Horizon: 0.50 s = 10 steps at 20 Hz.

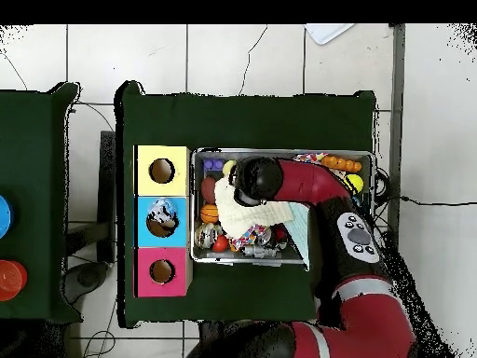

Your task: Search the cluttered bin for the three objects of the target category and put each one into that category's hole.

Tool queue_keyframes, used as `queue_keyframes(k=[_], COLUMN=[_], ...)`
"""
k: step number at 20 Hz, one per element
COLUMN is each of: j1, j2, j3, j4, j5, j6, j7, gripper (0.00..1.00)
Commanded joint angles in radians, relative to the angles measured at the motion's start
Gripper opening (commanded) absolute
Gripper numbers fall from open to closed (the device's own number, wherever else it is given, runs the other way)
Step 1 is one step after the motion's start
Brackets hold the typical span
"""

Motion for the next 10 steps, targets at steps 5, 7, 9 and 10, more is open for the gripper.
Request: queue_keyframes(k=[5,7,9,10], j1=[0.043,0.046,0.05,0.052], j2=[-0.047,-0.041,-0.04,-0.041], j3=[-0.048,-0.053,-0.061,-0.065], j4=[-0.014,-0.025,-0.03,-0.031], j5=[-0.063,-0.066,-0.069,-0.071], j6=[0.051,0.042,0.036,0.035], j7=[0.002,-0.003,-0.003,-0.004], gripper=[1.0,1.0,1.0,1.0])
